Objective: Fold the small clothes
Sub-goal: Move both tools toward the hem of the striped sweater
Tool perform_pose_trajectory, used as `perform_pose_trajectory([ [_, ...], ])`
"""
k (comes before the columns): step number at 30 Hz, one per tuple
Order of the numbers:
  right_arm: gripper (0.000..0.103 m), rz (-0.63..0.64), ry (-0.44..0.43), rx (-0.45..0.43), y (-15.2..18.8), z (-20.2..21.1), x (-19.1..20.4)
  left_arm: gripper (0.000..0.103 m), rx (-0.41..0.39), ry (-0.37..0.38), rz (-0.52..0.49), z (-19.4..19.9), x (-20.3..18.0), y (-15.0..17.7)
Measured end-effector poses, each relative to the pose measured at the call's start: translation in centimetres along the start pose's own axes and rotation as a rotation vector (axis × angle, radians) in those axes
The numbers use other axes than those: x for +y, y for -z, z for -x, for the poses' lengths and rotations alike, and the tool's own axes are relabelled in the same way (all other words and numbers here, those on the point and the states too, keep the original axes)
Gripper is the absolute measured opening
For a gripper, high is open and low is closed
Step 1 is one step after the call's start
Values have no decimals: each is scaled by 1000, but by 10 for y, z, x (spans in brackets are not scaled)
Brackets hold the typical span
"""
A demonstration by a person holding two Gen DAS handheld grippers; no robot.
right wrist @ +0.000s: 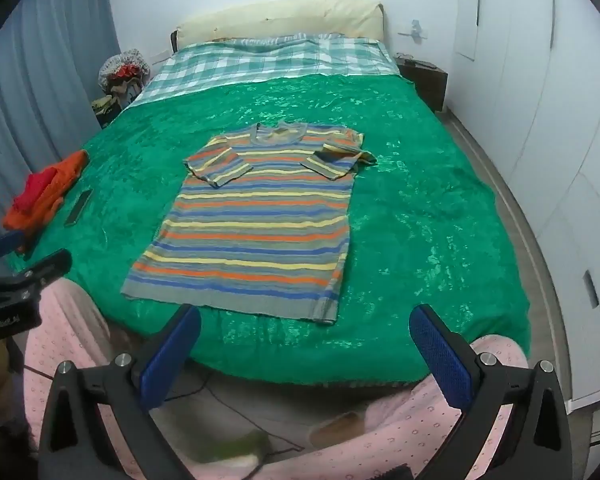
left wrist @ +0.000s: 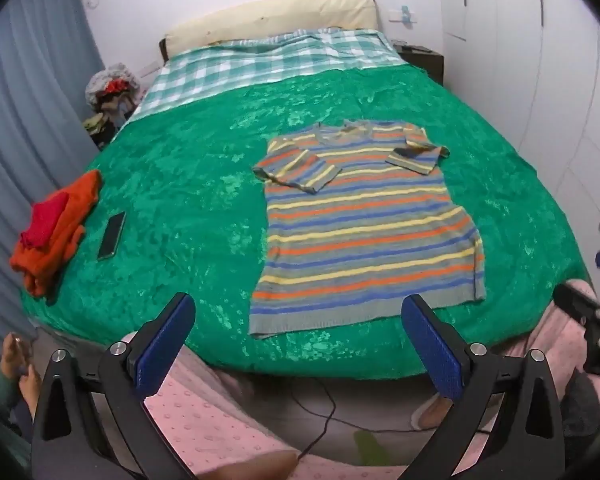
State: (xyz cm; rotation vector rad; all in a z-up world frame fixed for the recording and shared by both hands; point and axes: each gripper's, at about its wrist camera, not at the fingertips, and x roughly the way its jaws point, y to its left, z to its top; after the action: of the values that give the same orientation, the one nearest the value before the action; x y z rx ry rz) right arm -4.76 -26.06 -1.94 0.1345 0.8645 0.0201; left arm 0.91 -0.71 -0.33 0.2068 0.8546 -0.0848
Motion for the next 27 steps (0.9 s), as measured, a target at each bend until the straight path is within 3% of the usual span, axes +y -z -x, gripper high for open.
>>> perform_pose_trajectory([
  [6,103,42,29,45,-4,-13,16,103,66,59,48,-24,13,2],
  [8,103,52,21,45,-5,-16,15,103,103,49,81,-36,19,4],
  [10,103,38,77,46,-7,-18,10,103,119,39,86,-44,20,6],
  [15,103,63,220,72,-17,-31,6,103,115,30,55,-52,17,-1],
  [19,103,75,244,49,-25,-30,8,103,120,61,57,-59,12,-9],
  [27,103,65,268,65,-29,-35,7,103,84,46,17,-55,-1,-16],
])
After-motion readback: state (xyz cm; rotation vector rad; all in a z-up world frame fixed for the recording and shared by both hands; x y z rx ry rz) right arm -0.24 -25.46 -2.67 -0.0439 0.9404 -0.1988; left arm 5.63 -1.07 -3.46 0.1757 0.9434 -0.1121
